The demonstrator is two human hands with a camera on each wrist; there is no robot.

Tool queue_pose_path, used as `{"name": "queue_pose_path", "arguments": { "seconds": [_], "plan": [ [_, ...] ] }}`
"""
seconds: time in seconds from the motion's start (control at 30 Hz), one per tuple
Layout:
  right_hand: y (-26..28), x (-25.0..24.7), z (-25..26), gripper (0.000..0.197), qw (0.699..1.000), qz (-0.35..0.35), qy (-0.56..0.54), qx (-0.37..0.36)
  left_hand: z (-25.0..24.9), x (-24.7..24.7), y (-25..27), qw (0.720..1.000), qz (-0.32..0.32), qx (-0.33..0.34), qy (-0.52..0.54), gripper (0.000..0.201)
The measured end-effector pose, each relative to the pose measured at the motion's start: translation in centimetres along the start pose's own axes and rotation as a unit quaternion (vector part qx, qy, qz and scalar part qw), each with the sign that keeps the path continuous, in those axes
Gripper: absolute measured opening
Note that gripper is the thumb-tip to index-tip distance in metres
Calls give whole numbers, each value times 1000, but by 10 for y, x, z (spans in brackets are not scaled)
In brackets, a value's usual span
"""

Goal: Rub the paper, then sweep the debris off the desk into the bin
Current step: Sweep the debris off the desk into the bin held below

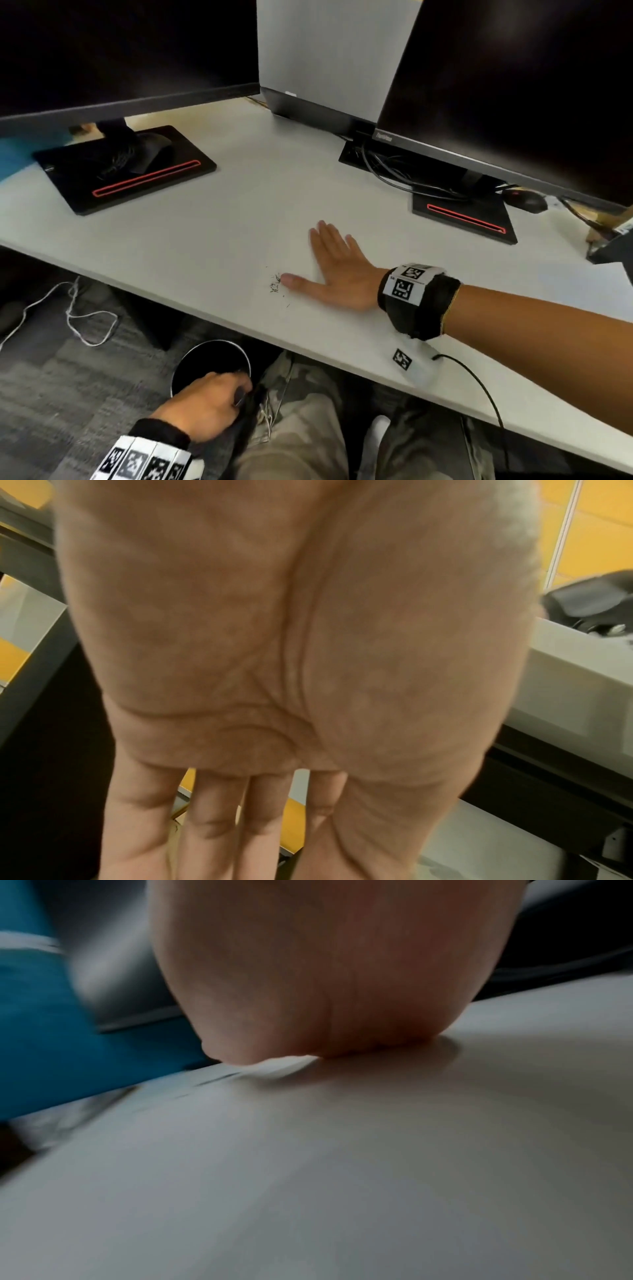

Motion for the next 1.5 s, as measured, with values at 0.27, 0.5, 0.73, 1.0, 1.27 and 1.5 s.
{"name": "queue_pose_path", "arguments": {
  "seconds": [0.27, 0.5, 0.73, 1.0, 1.27, 1.5],
  "plan": [
    [29, 7, 70, 104, 986, 29, -62, -151, 3, -1, 2, 1000, 15, -24, -9, 32],
    [-28, -9, 32, 120, 995, 7, 39, -90, 19, 6, -2, 998, 19, -50, -16, 51],
    [30, 14, 81, 100, 970, 80, -24, -230, 23, 9, -2, 999, 12, -51, -15, 50],
    [7, 0, 19, 118, 999, 26, 5, -22, 23, 10, -1, 997, 25, -65, -9, 50],
    [42, 3, 64, 96, 981, 47, -97, -160, 17, 5, -2, 994, 63, -47, 72, 39],
    [-40, -52, -43, 77, 998, -28, -11, 46, 69, -30, -65, 983, -43, -137, 116, 27]
  ]
}}
Point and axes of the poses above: each hand's wrist, its own y-axis away from the middle knuckle, its own x-axis out of the palm, z = x × y, the point moved 5 cm from there along -y, towards the middle knuckle, and after that the axes turned 11 degrees about -z, right-handed, at the moved point
